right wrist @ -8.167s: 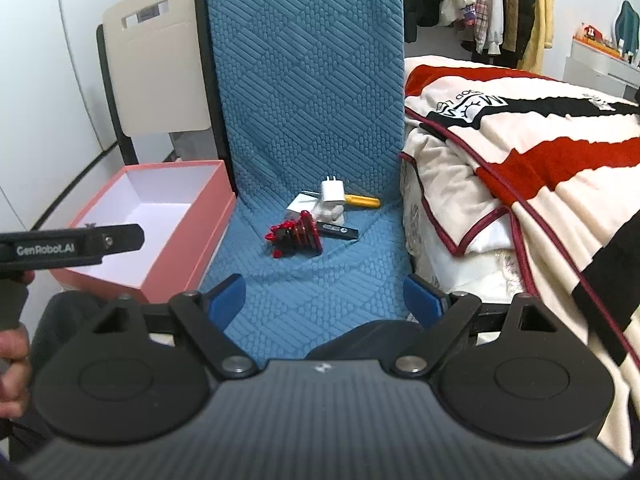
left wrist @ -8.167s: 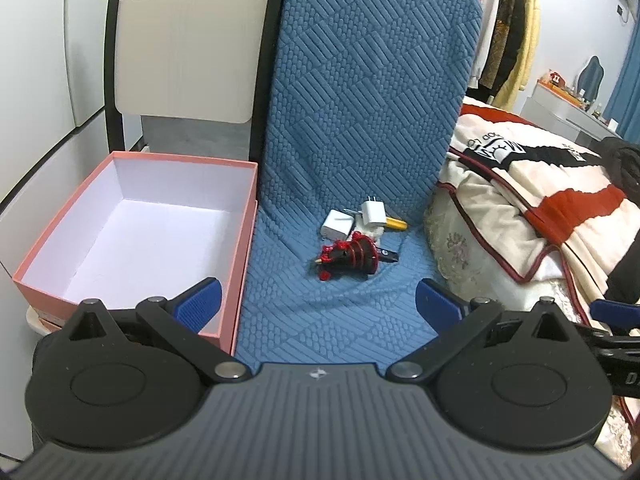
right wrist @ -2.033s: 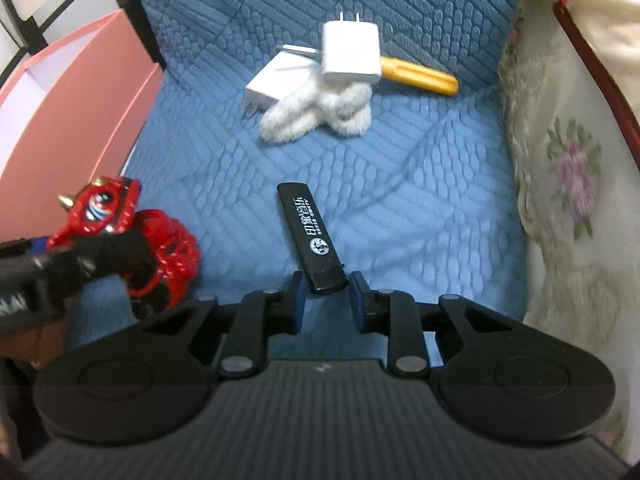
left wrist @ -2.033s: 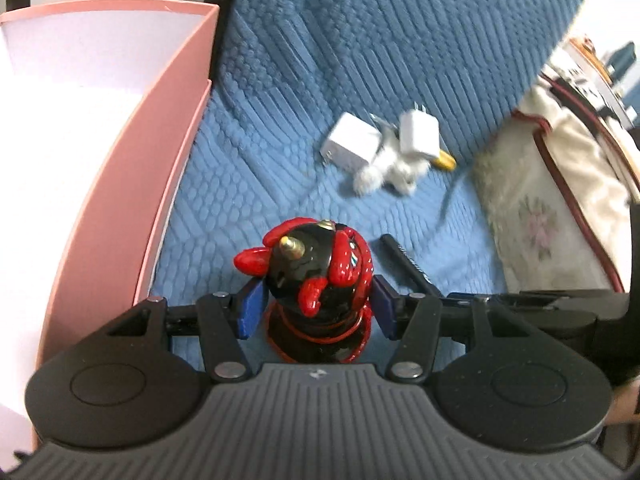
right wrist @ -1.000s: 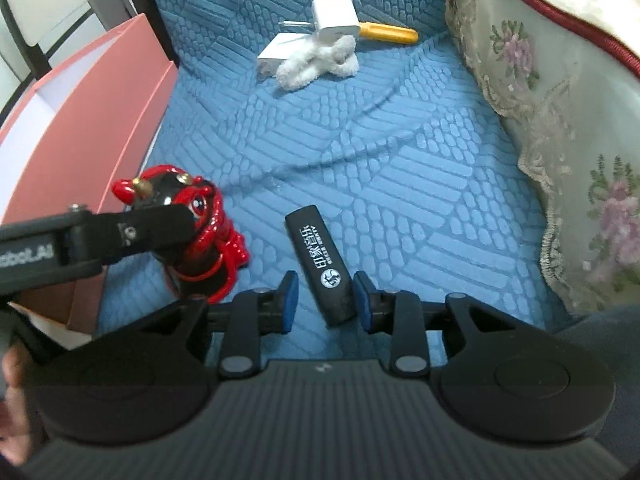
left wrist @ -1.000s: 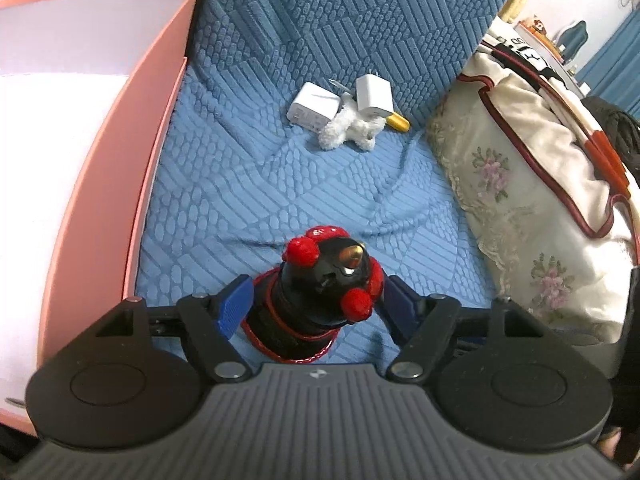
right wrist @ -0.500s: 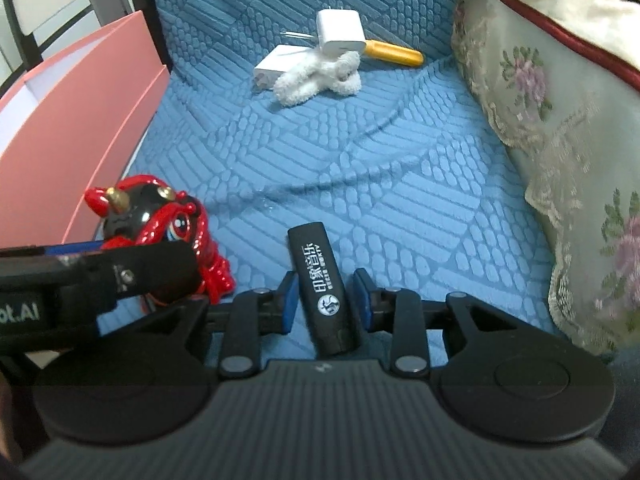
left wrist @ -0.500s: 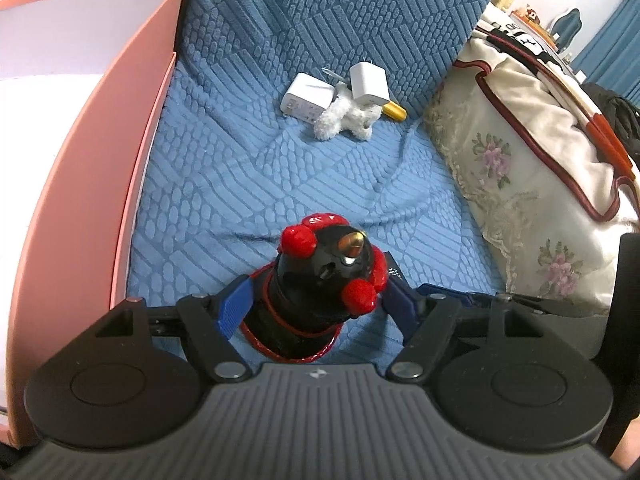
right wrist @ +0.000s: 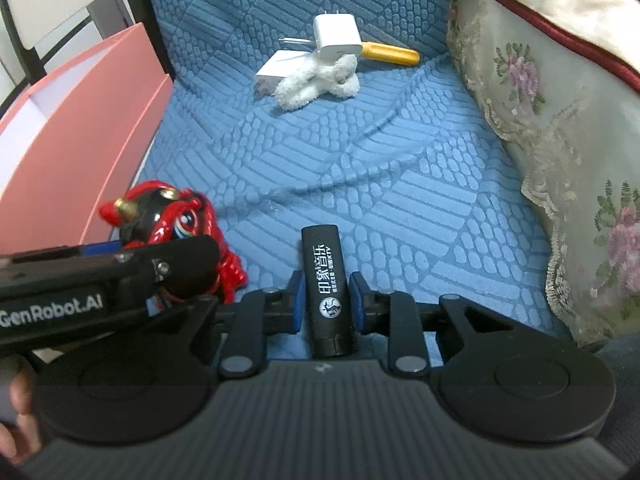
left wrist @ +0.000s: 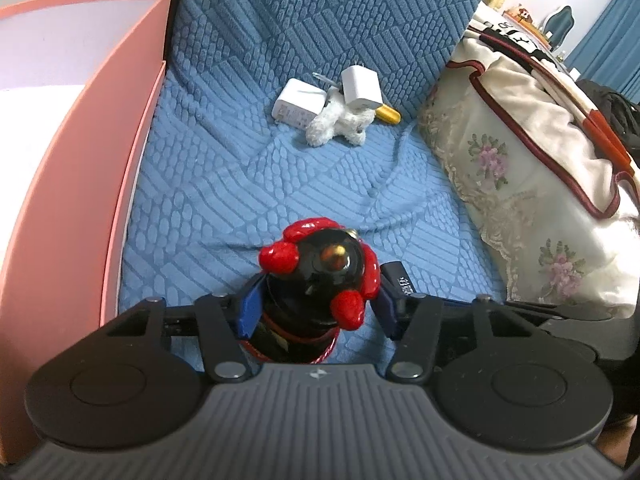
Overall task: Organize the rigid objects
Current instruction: 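Lift the figurine with the left gripper while the right gripper lifts the USB stick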
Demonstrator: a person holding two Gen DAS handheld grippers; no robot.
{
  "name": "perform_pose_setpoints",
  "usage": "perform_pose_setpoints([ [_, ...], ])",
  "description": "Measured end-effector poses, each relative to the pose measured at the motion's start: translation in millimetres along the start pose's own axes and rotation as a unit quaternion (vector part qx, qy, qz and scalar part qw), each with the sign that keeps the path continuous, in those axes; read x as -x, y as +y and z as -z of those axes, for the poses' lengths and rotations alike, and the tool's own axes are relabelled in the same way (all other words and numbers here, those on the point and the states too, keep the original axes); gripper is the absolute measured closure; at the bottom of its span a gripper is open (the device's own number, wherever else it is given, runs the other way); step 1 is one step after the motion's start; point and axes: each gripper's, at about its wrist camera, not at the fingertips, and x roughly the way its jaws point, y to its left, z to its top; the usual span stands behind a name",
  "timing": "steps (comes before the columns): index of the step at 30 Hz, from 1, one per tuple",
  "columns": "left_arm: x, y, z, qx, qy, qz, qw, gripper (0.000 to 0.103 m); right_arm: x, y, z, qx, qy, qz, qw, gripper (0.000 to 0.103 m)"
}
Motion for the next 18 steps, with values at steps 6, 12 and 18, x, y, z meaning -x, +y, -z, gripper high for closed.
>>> perform_pose_setpoints([
  [6, 9, 0, -6, 0.006, 0.001, 0.010, 0.9999, 0.041, 12, -1, -4, -0.011, -0.006, -0.004, 1.000, 0.075],
  [12, 34, -5, -20, 0.016, -0.003, 0.023, 0.9996, 0.041, 39, 4, -17, -0.007, -0.023, -0.007, 1.000, 0.075],
  [18, 71, -13, -48, 0.014, -0.031, 0.027, 0.9990, 0.041, 80, 13, -39, -0.010, -0.057, -0.021, 0.998, 0.075],
])
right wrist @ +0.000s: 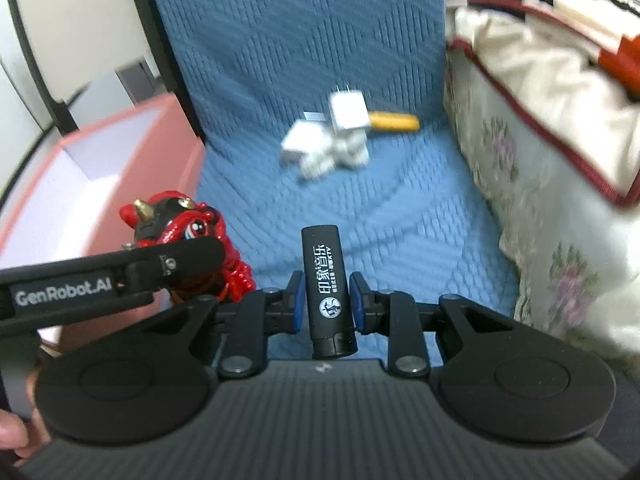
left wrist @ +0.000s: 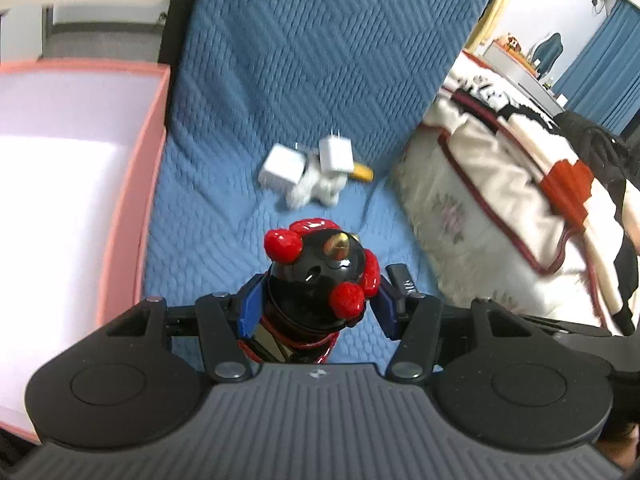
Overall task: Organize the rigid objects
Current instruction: 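Lift the figurine with the left gripper while the right gripper lifts the USB stick, then lower both held items into the pink box and open both grippers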
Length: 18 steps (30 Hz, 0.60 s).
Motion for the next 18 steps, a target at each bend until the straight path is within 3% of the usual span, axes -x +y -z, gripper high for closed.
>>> perform_pose_setpoints([
  [9, 56, 13, -44, 0.004, -0.033, -0.022, 0.9992, 0.041, 43, 38, -41, 0.019, -0.050, -0.037, 0.998, 0.075],
  [18, 115, 53, -86, 0.030, -0.092, -0.055, 0.9938, 0.041, 64, 102, -77, 0.059, -0.089, -0.079, 0.991, 0.075],
])
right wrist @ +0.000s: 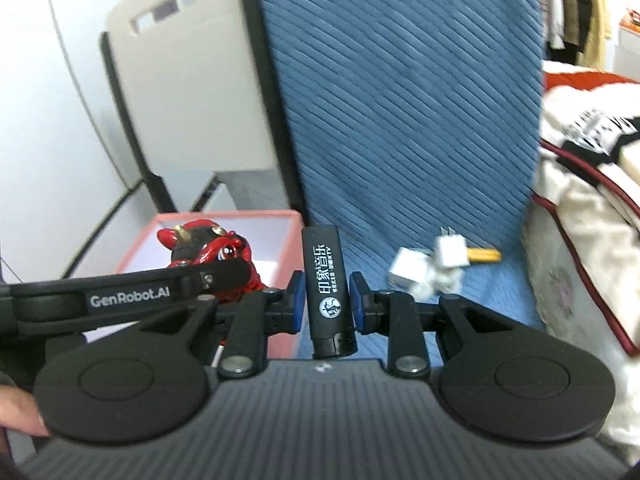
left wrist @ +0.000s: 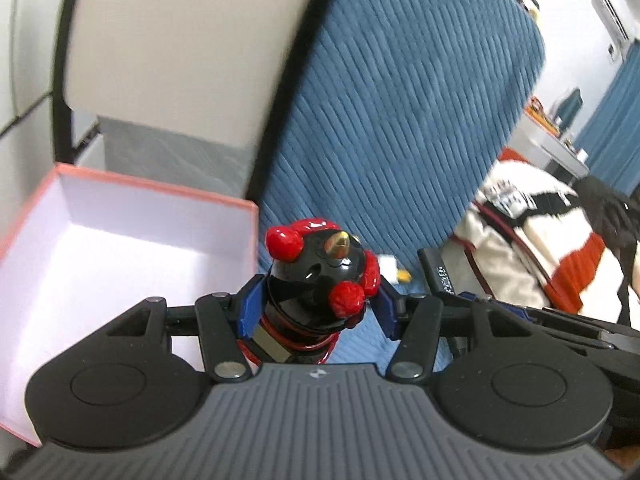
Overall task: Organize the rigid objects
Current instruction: 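Lower both held items into the pink box and open both grippers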
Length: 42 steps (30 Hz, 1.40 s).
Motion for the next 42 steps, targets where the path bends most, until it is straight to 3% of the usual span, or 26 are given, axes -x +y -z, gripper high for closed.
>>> perform_pose_setpoints([
  [7, 36, 51, -26, 0.009, -0.032, -0.047, 0.9984, 0.041, -12, 54, -20, 0.035, -0.011, -0.042, 0.998, 0.075],
  [13, 45, 106, -26, 0.030, -0.029, -0.086, 0.9954, 0.041, -42, 100, -20, 0.061, 0.015, -0.075, 0.995, 0.075],
  [20, 26, 169, -8, 0.060, 0.014, -0.117, 0.9912, 0.041, -99, 130, 3, 0.080, 0.092, -0.091, 0.988, 0.075],
  [26, 0, 205, 14, 0.076, 0.059, -0.136, 0.9861, 0.041, -141, 145, 32, 0.090, 0.152, -0.080, 0.981, 0.075],
  [35, -31, 229, 43, 0.080, 0.108, -0.142, 0.9807, 0.041, -177, 149, 63, 0.088, 0.197, -0.062, 0.974, 0.075],
  [42, -36, 234, 48, 0.076, 0.126, -0.158, 0.9764, 0.039, -179, 144, 69, 0.076, 0.205, -0.065, 0.974, 0.074],
])
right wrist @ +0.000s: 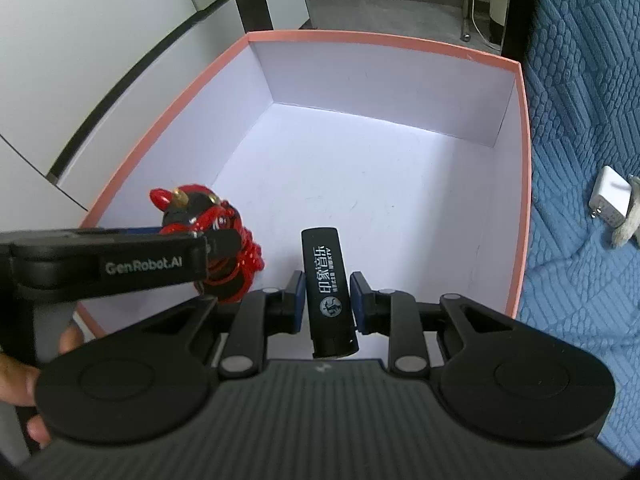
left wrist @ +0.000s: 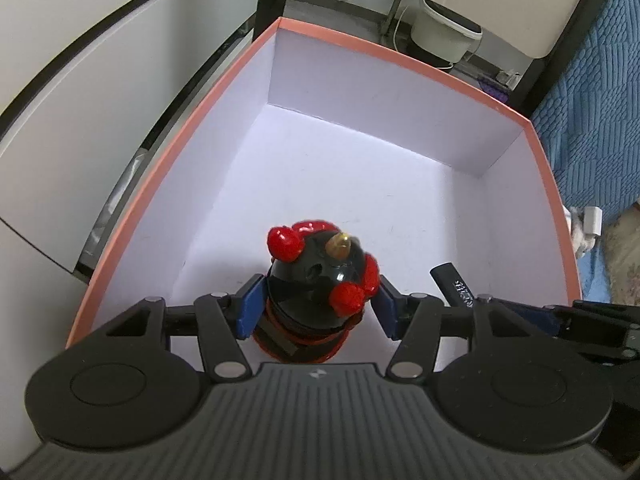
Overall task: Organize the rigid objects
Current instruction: 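Lower both held items into the pink box and open both grippers, then withdraw both tools from the box back toward the chair seat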
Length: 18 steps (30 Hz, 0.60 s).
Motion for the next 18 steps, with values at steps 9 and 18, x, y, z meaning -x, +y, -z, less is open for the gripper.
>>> perform_pose_setpoints([
  [9, 35, -25, -5, -0.004, -0.043, 0.002, 0.9991, 0.033, 40, -1, -4, 0.009, -0.052, -0.014, 0.999, 0.073],
  [18, 82, -59, -2, -0.015, -0.102, 0.020, 0.9944, 0.033, 101, -21, -3, 0.014, -0.125, -0.003, 0.992, 0.073],
])
